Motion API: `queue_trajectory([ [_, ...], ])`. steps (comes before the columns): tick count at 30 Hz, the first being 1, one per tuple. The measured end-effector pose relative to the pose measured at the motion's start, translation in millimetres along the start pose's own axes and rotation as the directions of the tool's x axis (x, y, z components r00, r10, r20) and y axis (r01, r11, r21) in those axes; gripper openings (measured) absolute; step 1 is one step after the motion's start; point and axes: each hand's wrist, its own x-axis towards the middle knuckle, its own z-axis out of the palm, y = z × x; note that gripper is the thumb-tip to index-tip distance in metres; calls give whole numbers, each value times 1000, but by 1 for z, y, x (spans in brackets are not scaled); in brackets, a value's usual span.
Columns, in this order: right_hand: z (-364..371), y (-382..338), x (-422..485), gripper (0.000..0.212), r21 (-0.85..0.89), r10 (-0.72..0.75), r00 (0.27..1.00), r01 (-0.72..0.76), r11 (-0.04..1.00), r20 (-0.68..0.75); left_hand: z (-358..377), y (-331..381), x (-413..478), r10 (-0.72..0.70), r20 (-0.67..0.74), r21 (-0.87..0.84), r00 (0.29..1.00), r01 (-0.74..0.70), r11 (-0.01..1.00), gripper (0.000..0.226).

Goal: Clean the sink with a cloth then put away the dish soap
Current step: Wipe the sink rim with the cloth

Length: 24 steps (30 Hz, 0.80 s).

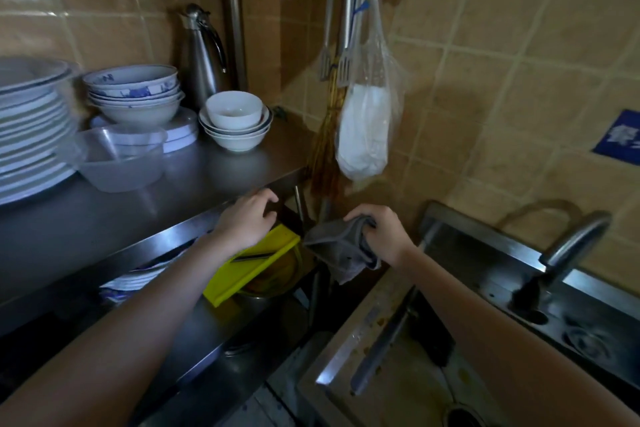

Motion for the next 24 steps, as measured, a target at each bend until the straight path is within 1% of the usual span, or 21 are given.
queue_trajectory([
  [3, 0, 13, -10, 56, 7, 44, 997, -45, 999, 60, 11, 4, -3, 6, 35, 4, 999, -7, 1000, 26],
  [9, 0, 33, -23, 55, 70, 178, 980, -185, 980, 87, 27, 13, -2, 44, 57, 16, 997, -45, 999, 23],
  [13, -4, 37, -34, 38, 182, 293, 955, -297, 937, 53, 37, 22, 1, 57, 94, 1, 994, -57, 998, 23],
  [15, -4, 36, -40, 27, 169, 284, 959, -283, 944, 20, 42, 26, 1, 66, 112, -7, 991, -66, 998, 25],
  [17, -2, 36, -48, 14, 128, 253, 966, -244, 961, -53, 48, 29, 0, 83, 144, -8, 986, -82, 997, 25],
  [18, -1, 37, -52, 11, 96, 236, 968, -228, 969, -90, 51, 30, -2, 90, 158, -7, 983, -90, 996, 25],
  [20, 3, 42, -61, 16, 38, 217, 966, -214, 976, -143, 58, 31, -4, 94, 170, -2, 981, -95, 995, 26],
  [24, 11, 50, -74, 28, 44, 216, 957, -212, 976, -194, 75, 30, -12, 92, 188, -2, 978, -94, 996, 24],
])
